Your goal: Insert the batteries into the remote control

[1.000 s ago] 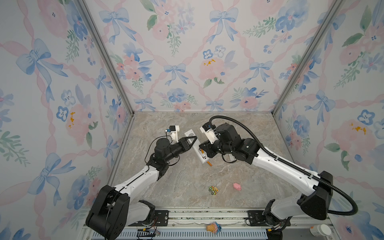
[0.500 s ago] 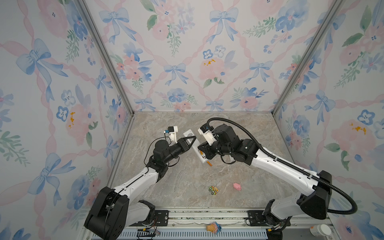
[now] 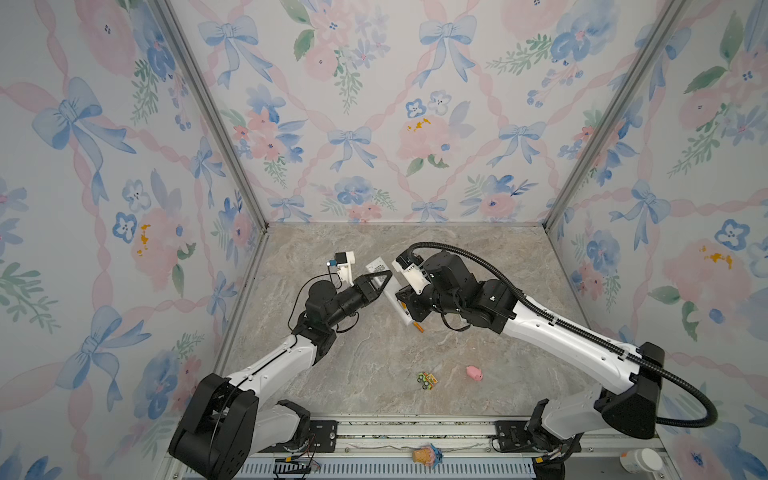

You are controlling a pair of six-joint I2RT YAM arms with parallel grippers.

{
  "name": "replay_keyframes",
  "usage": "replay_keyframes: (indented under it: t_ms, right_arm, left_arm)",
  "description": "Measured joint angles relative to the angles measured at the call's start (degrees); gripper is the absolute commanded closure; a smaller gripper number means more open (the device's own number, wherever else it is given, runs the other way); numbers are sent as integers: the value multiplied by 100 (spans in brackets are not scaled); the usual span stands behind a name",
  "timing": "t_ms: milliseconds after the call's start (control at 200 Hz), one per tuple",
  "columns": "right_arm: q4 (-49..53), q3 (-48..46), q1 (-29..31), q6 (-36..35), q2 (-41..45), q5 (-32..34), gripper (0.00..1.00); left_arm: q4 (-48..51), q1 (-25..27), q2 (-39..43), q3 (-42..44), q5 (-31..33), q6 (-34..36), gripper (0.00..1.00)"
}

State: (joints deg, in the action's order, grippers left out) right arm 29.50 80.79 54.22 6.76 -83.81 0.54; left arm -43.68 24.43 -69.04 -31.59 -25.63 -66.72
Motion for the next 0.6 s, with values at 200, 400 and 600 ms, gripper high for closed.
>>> replay_keyframes:
  t_ms: [200, 400, 600]
  right_arm:
    - [13, 0, 0, -44, 0, 39, 100]
    - [28, 0, 0, -46, 0, 39, 100]
    - [31, 0, 0, -48, 0, 39, 100]
  left_arm:
    - [-33, 0, 0, 26, 28, -2, 100]
    - [-57, 0, 66, 68, 33, -4, 100]
    - [-107, 0, 74, 74, 76, -44, 100]
